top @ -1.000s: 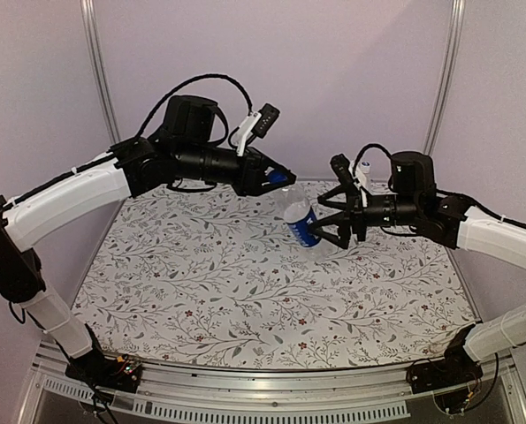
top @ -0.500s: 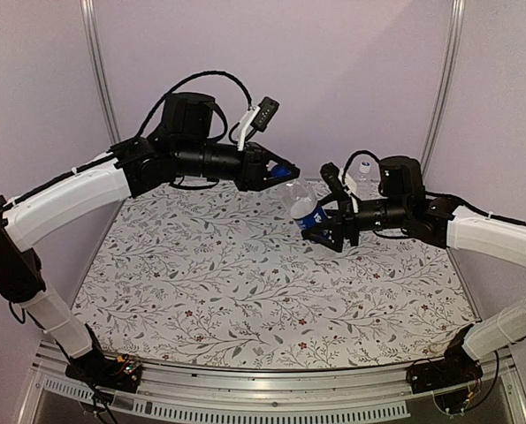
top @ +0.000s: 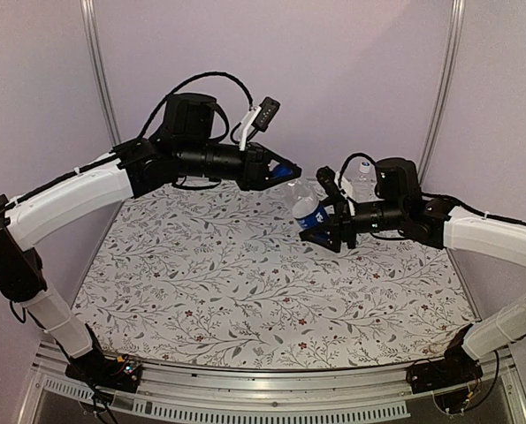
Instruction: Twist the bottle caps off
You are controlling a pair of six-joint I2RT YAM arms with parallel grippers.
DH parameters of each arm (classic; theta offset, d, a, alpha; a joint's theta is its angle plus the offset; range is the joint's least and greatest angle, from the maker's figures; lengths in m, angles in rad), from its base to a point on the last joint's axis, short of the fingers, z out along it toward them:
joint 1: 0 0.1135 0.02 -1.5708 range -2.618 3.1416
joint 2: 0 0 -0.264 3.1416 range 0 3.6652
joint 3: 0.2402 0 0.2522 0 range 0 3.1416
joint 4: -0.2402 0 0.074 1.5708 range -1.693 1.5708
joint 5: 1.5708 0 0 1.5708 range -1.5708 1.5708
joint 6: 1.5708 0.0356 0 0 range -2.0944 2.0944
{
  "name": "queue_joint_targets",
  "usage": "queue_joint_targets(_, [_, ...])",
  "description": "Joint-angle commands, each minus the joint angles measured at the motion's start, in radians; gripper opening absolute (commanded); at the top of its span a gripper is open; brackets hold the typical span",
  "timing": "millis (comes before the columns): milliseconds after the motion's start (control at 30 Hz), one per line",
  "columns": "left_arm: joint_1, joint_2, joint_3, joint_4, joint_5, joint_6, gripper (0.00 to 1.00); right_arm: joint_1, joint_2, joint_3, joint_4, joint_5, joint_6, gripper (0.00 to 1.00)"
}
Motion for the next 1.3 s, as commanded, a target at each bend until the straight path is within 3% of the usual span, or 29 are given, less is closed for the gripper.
queue_joint_targets(0, [-0.017,0.012,-0.013,0.022,0.038,-0.021,0.0,0.006,-0.005,0.01,0.057,-0.017,-0.008,0.67])
queue_joint_targets(400, [-0.011,-0.009,-0.046,0.017,0.011,-0.029,0.01,0.006,-0.051,-0.031,0.099,-0.059,-0.007,0.44])
queue_joint_targets(467, [-0.008,-0.017,-0.06,0.034,0.017,-0.034,0.12,0.006,-0.049,-0.032,0.098,-0.078,-0.001,0.41])
queue_joint_targets(733, [-0.005,-0.063,-0.154,0.203,0.089,-0.022,0.74,0.007,-0.042,-0.057,0.132,-0.176,0.062,0.39])
queue_joint_targets(867, [0.01,-0.093,-0.227,0.346,0.15,-0.033,0.93,0.007,-0.045,-0.06,0.132,-0.231,0.077,0.38])
queue_joint_targets(1033, [0.03,-0.117,-0.291,0.499,0.273,-0.061,0.96,0.008,-0.045,-0.067,0.138,-0.28,0.096,0.37])
queue_joint_targets(1267, [0.046,-0.124,-0.328,0.644,0.338,-0.07,0.88,0.013,-0.034,-0.086,0.203,-0.383,0.154,0.36])
